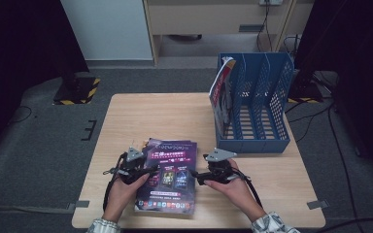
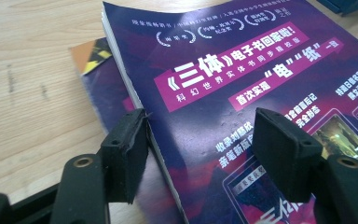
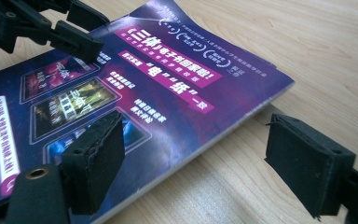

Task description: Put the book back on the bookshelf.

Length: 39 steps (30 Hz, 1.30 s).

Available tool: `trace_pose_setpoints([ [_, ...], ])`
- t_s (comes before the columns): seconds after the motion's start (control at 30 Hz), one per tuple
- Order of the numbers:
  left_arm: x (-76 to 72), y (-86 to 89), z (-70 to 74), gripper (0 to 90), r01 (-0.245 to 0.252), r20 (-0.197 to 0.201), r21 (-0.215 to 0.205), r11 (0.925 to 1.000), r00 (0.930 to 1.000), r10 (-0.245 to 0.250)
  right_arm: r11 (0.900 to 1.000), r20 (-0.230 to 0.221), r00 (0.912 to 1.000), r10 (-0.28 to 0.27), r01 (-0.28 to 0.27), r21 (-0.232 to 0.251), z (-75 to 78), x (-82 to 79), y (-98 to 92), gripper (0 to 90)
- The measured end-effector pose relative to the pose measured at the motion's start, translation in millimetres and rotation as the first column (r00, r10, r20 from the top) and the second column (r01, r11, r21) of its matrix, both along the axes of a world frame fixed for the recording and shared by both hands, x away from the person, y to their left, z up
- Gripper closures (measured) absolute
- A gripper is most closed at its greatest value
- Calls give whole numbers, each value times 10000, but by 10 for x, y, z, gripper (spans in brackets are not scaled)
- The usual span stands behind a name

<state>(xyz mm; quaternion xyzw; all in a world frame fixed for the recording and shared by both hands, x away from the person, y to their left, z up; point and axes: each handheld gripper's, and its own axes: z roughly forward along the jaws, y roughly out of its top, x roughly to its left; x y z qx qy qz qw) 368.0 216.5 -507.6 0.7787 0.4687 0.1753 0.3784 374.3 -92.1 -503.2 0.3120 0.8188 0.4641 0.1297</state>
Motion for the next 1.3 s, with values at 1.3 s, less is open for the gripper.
trace_pose_setpoints([
  [1.3, -16, -15, -34, 304, -25, 135, -147, 9999, 9999, 27, 9947, -2297, 9703, 758, -576, 849, -300, 282, 107, 98],
])
